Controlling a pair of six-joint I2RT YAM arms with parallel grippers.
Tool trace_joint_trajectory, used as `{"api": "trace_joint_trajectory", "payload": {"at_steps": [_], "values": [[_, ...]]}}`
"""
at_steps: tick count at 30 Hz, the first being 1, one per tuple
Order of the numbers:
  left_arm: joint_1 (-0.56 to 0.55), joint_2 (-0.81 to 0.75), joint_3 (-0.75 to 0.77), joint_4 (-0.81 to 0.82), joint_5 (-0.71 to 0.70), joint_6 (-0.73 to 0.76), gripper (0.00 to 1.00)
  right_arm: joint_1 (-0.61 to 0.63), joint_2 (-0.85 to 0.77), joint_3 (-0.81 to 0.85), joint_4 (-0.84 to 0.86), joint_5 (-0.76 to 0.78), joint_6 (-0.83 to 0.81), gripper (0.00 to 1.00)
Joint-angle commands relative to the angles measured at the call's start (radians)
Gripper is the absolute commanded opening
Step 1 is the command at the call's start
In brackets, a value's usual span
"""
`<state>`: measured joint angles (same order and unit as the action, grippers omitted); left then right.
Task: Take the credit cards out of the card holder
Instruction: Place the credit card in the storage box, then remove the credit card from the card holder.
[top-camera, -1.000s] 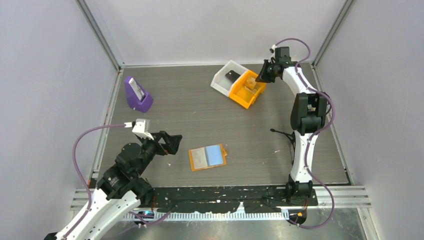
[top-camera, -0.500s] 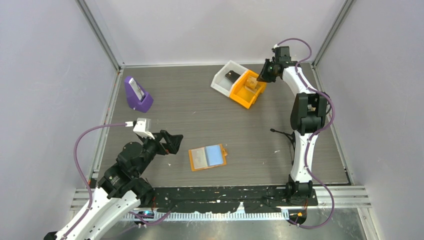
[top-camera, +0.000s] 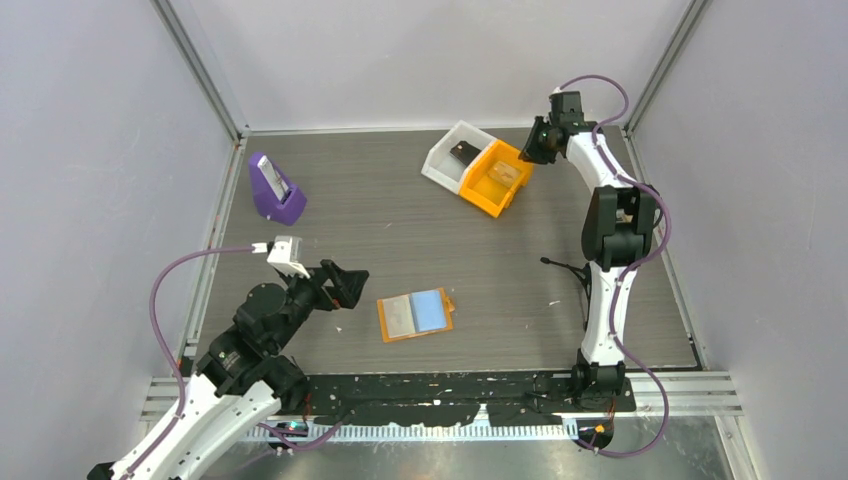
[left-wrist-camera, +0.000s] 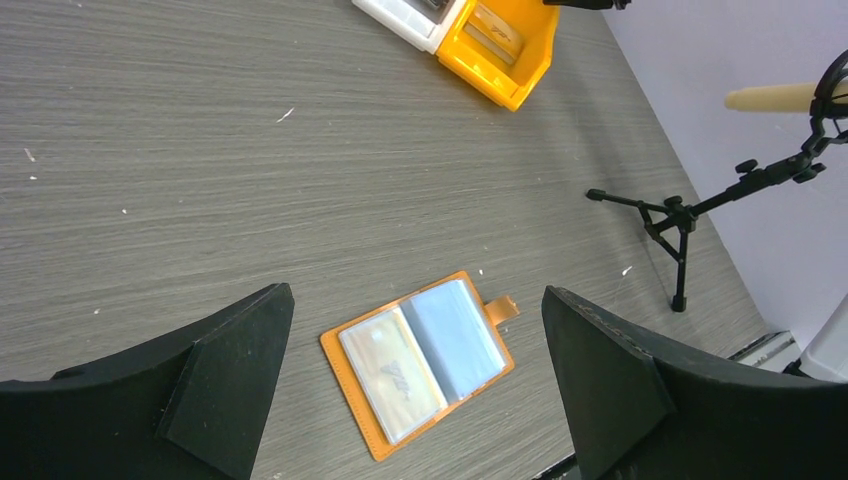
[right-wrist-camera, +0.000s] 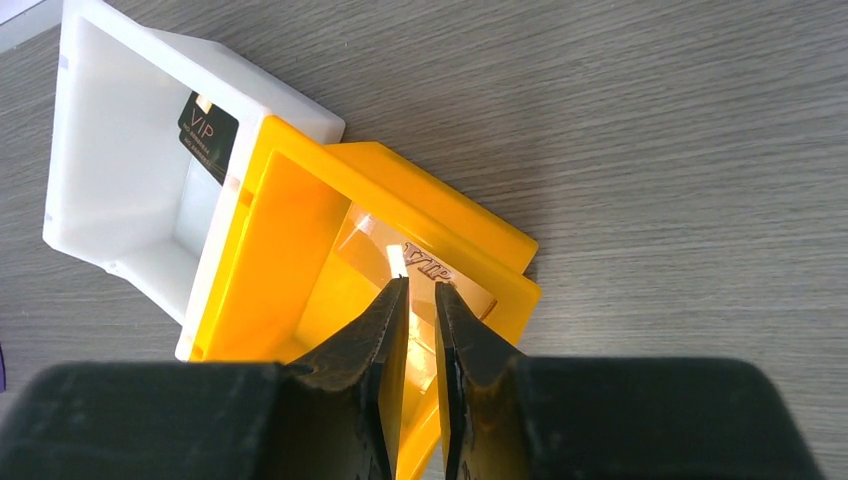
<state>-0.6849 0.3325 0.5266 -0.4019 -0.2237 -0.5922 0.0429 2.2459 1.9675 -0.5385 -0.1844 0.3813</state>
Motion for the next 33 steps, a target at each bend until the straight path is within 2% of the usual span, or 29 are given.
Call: {"api": "trace_joint_trajectory", "payload": {"at_steps": [1, 9, 15, 21, 28, 33], "values": [[0.002, -0.025, 0.013, 0.003, -0.005, -0.03, 1.0, 0.006, -0.12, 0.05, 0.014, 0.038, 0.006, 0.24], [0.001, -0.026, 0.05, -0.144, -0.054, -0.05, 1.0, 0.075, -0.199, 0.034, 0.003, 0.049, -0.069, 0.24], [0.002, 0.04, 0.087, -0.241, -0.039, -0.035, 1.0, 0.195, -0.313, -0.056, -0.025, 0.082, -0.089, 0.26], [0.002, 0.098, 0.127, -0.325, -0.061, -0.012, 1.0, 0.376, -0.509, -0.314, 0.032, 0.159, -0.095, 0.32], [0.002, 0.05, 0.073, -0.339, -0.071, -0.049, 1.0, 0.59, -0.725, -0.697, 0.191, 0.279, -0.024, 0.39], [0.001, -0.006, 0.043, -0.354, -0.091, -0.075, 1.0, 0.748, -0.798, -0.895, 0.266, 0.348, 0.056, 0.44]]}}
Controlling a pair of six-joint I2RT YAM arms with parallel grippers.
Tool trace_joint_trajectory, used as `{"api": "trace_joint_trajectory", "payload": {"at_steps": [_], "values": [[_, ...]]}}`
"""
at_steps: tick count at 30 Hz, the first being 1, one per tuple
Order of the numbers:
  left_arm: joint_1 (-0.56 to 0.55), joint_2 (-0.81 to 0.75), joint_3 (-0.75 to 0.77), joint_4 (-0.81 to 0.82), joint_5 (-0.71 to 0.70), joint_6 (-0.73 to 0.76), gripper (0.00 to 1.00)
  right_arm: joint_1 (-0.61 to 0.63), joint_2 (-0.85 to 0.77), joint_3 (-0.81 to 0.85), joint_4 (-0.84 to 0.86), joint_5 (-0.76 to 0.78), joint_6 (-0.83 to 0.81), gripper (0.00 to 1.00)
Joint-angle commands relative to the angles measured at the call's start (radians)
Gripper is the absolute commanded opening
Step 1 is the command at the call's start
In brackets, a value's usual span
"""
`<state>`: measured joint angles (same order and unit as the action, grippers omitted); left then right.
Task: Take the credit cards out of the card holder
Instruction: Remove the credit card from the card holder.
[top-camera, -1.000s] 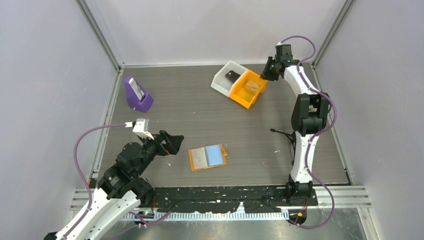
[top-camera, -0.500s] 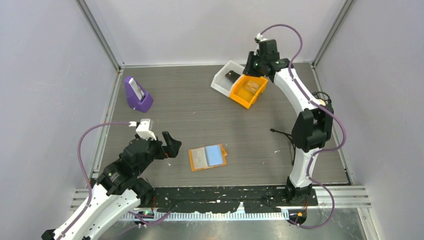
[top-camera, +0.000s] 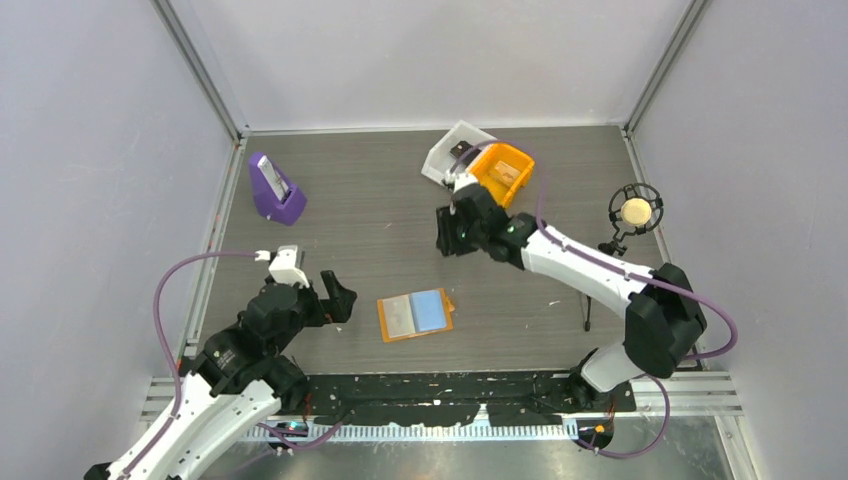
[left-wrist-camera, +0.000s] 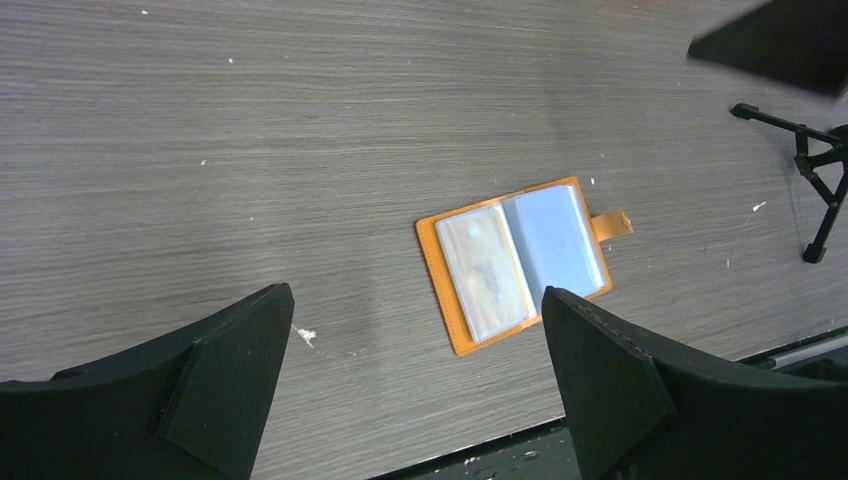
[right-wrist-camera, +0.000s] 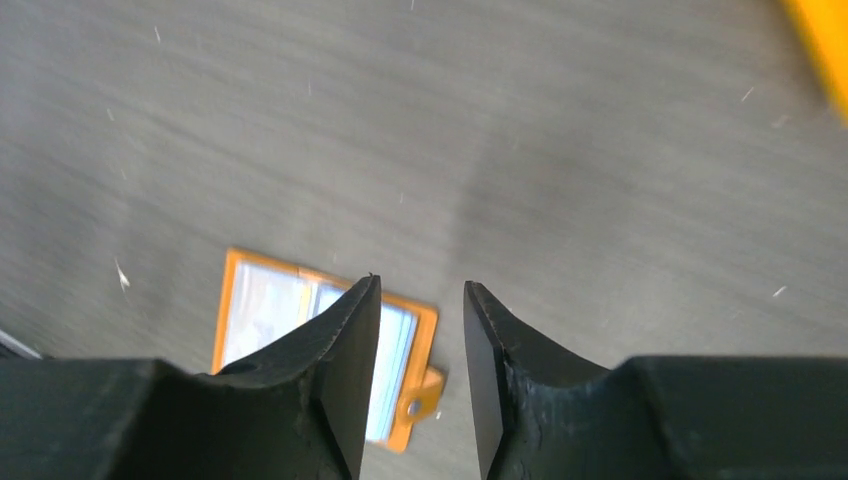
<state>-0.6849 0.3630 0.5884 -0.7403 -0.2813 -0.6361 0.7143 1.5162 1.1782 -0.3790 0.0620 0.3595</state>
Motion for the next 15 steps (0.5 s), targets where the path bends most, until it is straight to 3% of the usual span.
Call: {"api": "trace_joint_trajectory", "payload": {"at_steps": [1, 4, 15], "values": [[0.002, -0.046, -0.023, -0.019, -0.034, -0.041, 1.0, 0.117, -0.073, -0.121, 0.11, 0.114, 0.102, 0.47], [0.001, -0.067, -0.028, -0.043, -0.039, -0.056, 1.0, 0.202, -0.086, -0.18, 0.139, 0.179, 0.153, 0.55], [0.002, -0.213, -0.02, -0.064, -0.132, -0.051, 1.0, 0.446, 0.077, -0.097, 0.121, 0.288, 0.279, 0.56]]}}
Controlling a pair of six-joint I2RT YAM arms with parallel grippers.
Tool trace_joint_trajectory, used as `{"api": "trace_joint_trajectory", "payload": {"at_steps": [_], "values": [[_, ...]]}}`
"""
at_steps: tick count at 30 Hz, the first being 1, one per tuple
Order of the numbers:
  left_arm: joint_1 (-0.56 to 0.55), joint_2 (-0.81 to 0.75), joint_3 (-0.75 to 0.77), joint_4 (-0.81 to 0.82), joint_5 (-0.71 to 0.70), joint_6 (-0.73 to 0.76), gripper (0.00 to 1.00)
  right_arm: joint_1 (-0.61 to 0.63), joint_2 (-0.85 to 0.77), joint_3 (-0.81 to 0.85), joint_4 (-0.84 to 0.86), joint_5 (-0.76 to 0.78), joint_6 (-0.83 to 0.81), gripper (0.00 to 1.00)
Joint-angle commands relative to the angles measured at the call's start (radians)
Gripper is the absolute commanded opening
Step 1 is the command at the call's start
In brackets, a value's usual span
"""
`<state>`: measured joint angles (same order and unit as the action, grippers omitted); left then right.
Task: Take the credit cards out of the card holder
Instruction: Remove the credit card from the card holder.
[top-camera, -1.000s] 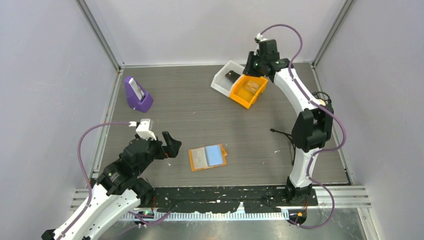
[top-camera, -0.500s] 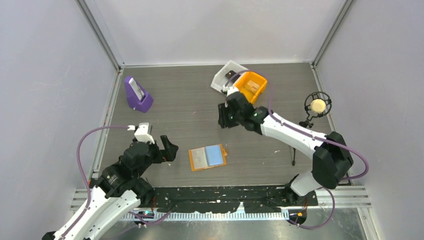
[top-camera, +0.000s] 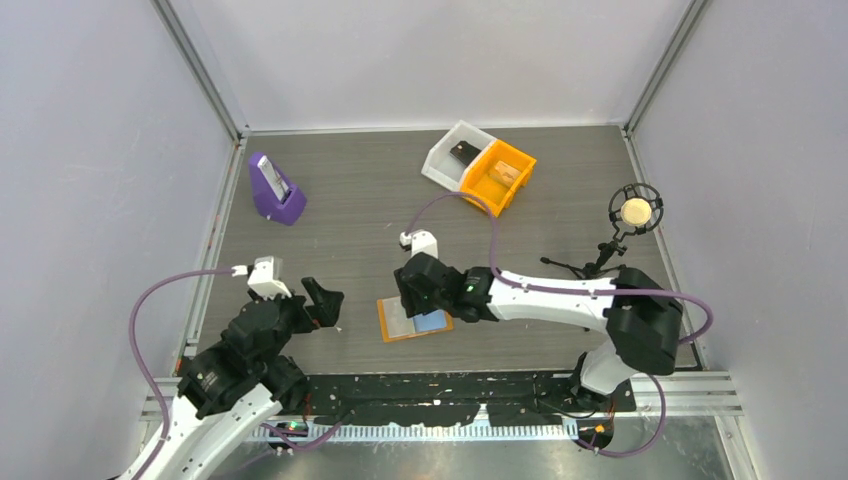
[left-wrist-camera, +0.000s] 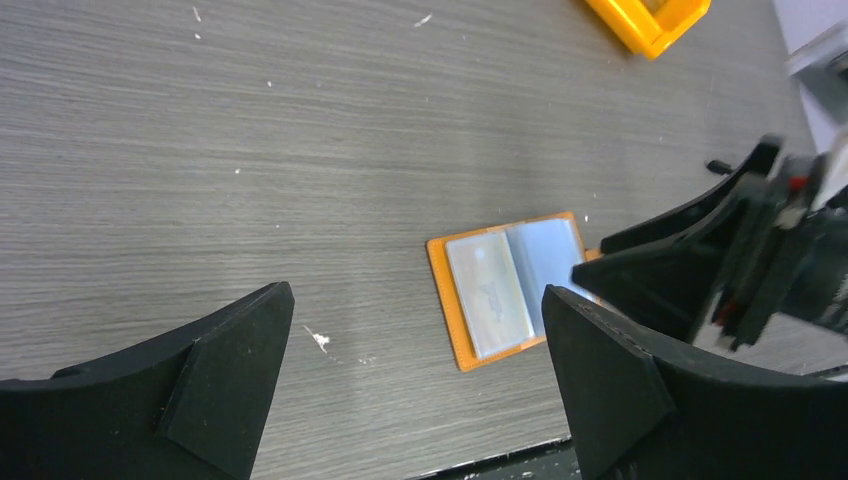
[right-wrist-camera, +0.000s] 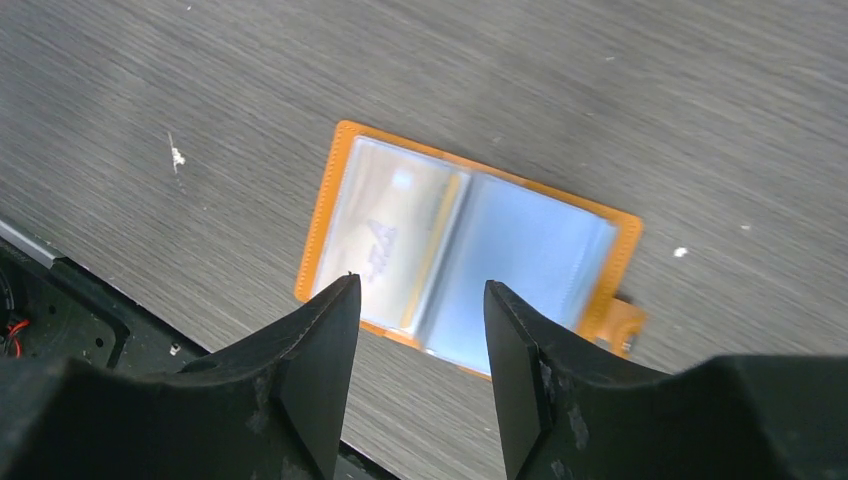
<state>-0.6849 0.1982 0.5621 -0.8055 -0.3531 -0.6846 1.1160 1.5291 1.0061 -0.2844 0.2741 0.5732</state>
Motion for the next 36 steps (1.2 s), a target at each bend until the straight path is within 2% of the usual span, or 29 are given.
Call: {"api": "trace_joint_trajectory", "payload": {"at_steps": [1, 14, 36], "values": [[0.002, -0.058, 0.007, -0.006, -0.065, -0.001, 1.0, 0.058, 0.075, 0.085, 0.019, 0.076, 0.069, 0.56], [0.002, -0.08, -0.007, -0.012, -0.076, -0.012, 0.99, 0.134, 0.281, 0.278, -0.109, 0.117, 0.113, 0.57], [0.002, -0.186, -0.03, -0.028, -0.144, -0.037, 0.99, 0.157, 0.434, 0.358, -0.17, 0.113, 0.129, 0.49]]}}
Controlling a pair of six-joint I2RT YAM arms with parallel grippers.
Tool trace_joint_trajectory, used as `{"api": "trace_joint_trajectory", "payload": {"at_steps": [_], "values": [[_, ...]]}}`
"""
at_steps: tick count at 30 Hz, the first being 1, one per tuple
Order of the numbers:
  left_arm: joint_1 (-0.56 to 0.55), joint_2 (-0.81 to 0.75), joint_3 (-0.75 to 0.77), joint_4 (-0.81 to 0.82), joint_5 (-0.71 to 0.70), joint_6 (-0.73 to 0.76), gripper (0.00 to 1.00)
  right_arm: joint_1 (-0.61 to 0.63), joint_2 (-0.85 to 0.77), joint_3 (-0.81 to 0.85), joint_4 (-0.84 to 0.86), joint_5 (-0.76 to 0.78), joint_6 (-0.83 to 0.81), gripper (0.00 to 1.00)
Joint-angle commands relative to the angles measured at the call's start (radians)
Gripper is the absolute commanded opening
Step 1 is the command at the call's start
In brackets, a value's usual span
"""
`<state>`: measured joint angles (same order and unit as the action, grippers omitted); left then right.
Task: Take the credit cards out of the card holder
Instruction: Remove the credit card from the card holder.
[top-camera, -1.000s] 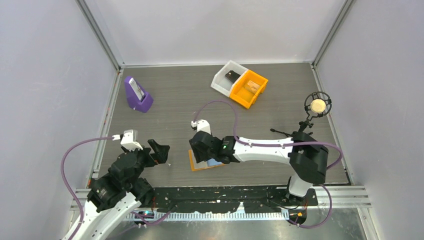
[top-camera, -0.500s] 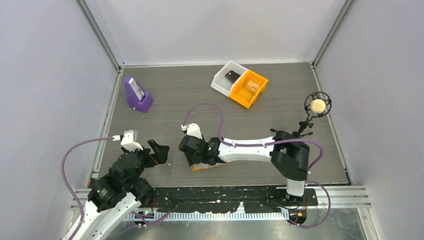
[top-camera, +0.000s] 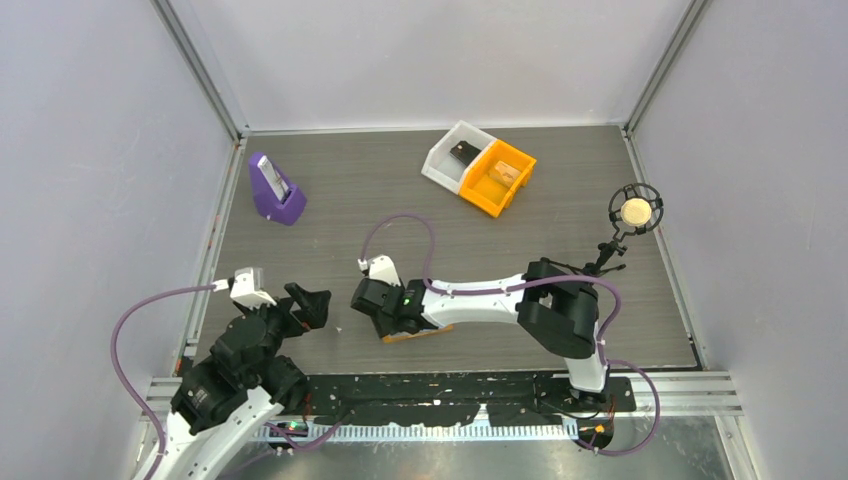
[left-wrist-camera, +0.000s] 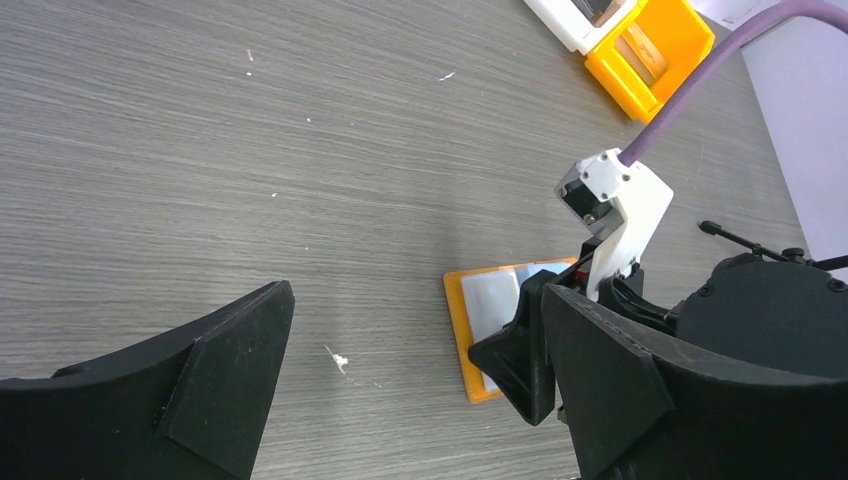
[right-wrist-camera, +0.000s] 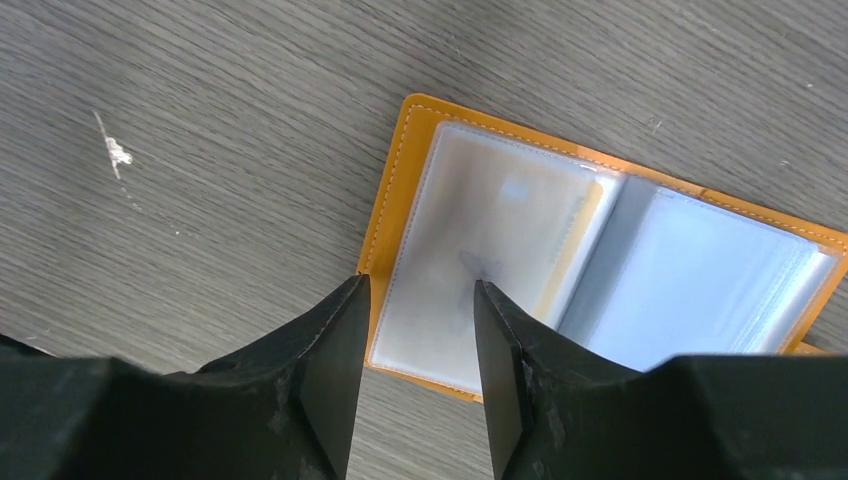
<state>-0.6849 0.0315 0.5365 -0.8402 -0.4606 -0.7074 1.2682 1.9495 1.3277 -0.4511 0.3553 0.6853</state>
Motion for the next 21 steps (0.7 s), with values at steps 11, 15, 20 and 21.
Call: {"api": "trace_joint_trajectory", "payload": {"at_steps": [11, 15, 20, 21], "values": [[0.001, -0.019, -0.001, 0.002, -0.04, -0.018, 0.98, 0.004, -0.011, -0.003, 0.054, 0.018, 0.004, 0.06], [0.002, -0.02, -0.001, 0.001, -0.039, -0.02, 0.98, 0.004, -0.036, -0.011, 0.075, 0.01, 0.001, 0.05], [0.002, -0.02, -0.001, 0.002, -0.03, -0.024, 0.98, 0.003, -0.124, -0.065, 0.164, -0.012, -0.005, 0.05], [0.002, -0.016, -0.002, 0.002, -0.026, -0.025, 0.98, 0.005, -0.138, -0.085, 0.179, -0.012, -0.003, 0.05]]}}
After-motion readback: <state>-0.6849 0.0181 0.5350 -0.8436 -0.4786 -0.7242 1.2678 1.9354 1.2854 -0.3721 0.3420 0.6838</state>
